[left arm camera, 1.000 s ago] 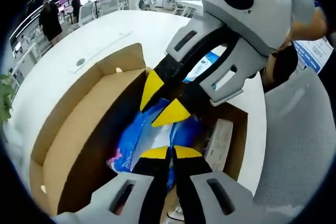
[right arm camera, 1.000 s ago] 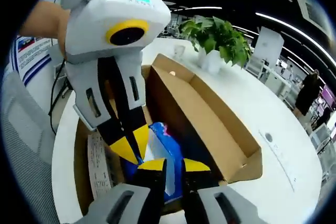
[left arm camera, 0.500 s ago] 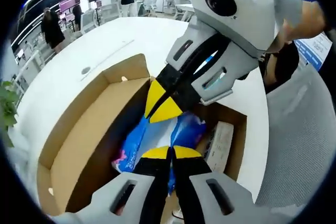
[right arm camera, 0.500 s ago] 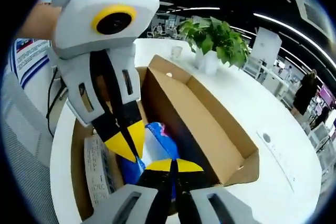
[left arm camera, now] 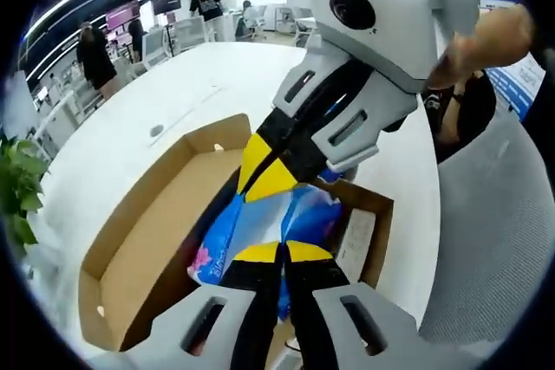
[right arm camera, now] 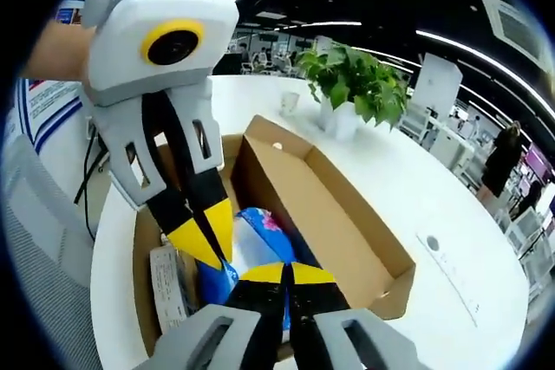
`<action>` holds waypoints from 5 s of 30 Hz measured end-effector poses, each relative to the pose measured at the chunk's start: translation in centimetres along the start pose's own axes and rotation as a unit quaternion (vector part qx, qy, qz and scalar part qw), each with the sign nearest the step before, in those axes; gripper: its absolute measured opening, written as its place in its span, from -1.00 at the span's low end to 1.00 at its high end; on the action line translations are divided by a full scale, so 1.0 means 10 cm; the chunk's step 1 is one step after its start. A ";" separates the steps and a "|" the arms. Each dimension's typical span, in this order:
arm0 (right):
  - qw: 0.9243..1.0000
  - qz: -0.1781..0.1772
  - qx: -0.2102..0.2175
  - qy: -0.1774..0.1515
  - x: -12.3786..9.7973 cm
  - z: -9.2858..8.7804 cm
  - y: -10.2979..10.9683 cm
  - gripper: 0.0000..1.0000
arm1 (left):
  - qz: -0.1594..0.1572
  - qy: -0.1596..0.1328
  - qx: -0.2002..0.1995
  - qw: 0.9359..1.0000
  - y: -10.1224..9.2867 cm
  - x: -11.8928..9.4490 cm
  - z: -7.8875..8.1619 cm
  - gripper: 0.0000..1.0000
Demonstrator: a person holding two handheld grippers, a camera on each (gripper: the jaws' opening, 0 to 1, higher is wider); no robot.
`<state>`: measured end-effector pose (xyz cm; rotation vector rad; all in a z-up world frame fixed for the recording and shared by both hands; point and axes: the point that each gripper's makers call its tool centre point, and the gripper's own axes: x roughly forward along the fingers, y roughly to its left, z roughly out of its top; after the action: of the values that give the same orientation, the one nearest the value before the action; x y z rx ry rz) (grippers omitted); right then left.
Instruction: Operate the shoe box by opening the lid, removing the specified soft item, and placing it in the target area until the item is outside and the box remains undamaged.
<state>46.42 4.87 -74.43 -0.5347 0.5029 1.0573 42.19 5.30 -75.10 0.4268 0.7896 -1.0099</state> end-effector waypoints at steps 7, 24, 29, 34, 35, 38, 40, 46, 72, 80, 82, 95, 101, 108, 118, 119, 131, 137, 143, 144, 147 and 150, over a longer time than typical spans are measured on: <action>1.000 -0.003 -0.010 -0.012 -0.11 0.14 -0.01 -1.00 | 0.009 -0.009 0.014 1.000 -0.02 -0.14 0.11 -1.00; 0.999 -0.018 -0.016 -0.044 -0.41 0.49 -0.14 -1.00 | 0.030 -0.040 0.031 0.998 -0.03 -0.48 0.53 -1.00; 0.998 -0.025 -0.010 -0.054 -0.55 0.54 -0.20 -1.00 | 0.031 -0.044 0.034 0.998 -0.07 -0.52 0.66 -1.00; 0.998 -0.031 -0.010 -0.059 -0.67 0.56 -0.26 -1.00 | 0.027 -0.051 0.039 0.998 -0.13 -0.52 0.77 -1.00; 0.998 -0.032 -0.010 -0.060 -0.69 0.56 -0.27 -1.00 | 0.026 -0.051 0.042 0.997 -0.15 -0.52 0.81 -1.00; 0.997 -0.036 -0.008 -0.060 -0.76 0.53 -0.31 -1.00 | 0.022 -0.054 0.050 0.997 -0.20 -0.50 0.90 -1.00; 0.997 -0.040 -0.007 -0.061 -0.82 0.51 -0.34 -1.00 | 0.017 -0.054 0.055 0.997 -0.23 -0.49 0.97 -1.00; 0.996 -0.052 0.003 -0.065 -1.03 0.44 -0.47 -1.00 | 0.006 -0.056 0.072 0.996 -0.31 -0.41 1.16 -1.00; 0.990 -0.113 0.064 -0.062 -1.80 -0.23 -1.01 -1.00 | -0.055 -0.062 0.141 0.987 -0.86 0.19 2.01 -1.00; 0.987 -0.123 0.077 -0.062 -1.97 -0.42 -1.13 -1.00 | -0.066 -0.062 0.148 0.985 -0.97 0.36 2.17 -1.00; 0.987 -0.126 0.082 -0.062 -2.01 -0.47 -1.17 -1.00 | -0.070 -0.062 0.150 0.984 -1.01 0.41 2.21 -1.00; 0.981 -0.149 0.110 -0.052 -2.22 -0.92 -1.33 -1.00 | -0.091 -0.057 0.163 0.981 -1.22 0.81 2.40 -1.00; 0.980 -0.156 0.117 -0.044 -2.30 -1.13 -1.37 -1.00 | -0.099 -0.052 0.173 0.979 -1.32 1.01 2.45 -1.00; 0.977 -0.164 0.130 -0.039 -2.39 -1.36 -1.43 -1.00 | -0.111 -0.049 0.178 0.977 -1.44 1.23 2.49 -1.00; 0.971 -0.174 0.160 -0.031 -2.49 -1.70 -1.52 -1.00 | -0.129 -0.047 0.180 0.974 -1.59 1.53 2.57 -1.00; 0.971 -0.175 0.162 -0.031 -2.50 -1.73 -1.52 -1.00 | -0.130 -0.046 0.181 0.974 -1.61 1.55 2.57 -1.00; 0.966 -0.177 0.186 -0.015 -2.47 -2.07 -1.53 -1.00 | -0.154 -0.035 0.178 0.971 -1.74 1.87 2.51 -1.00; 0.965 -0.175 0.194 -0.008 -2.45 -2.22 -1.55 -1.00 | -0.162 -0.026 0.175 0.971 -1.77 2.01 2.48 -1.00; 0.963 -0.173 0.204 -0.002 -2.41 -2.36 -1.54 -1.00 | -0.167 -0.017 0.172 0.971 -1.80 2.15 2.43 -1.00; 0.963 -0.173 0.206 -0.001 -2.40 -2.38 -1.53 -1.00 | -0.169 -0.016 0.171 0.971 -1.81 2.17 2.42 -1.00; 0.962 -0.172 0.214 0.001 -2.38 -2.43 -1.52 -1.00 | -0.172 -0.010 0.169 0.970 -1.81 2.24 2.38 -1.00; 0.961 -0.170 0.217 0.003 -2.36 -2.48 -1.50 -1.00 | -0.174 -0.007 0.166 0.971 -1.81 2.29 2.35 -1.00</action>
<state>47.28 -32.44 -76.26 -0.2221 0.6040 0.5907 42.26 -32.15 -76.35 0.5795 0.6962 -1.4817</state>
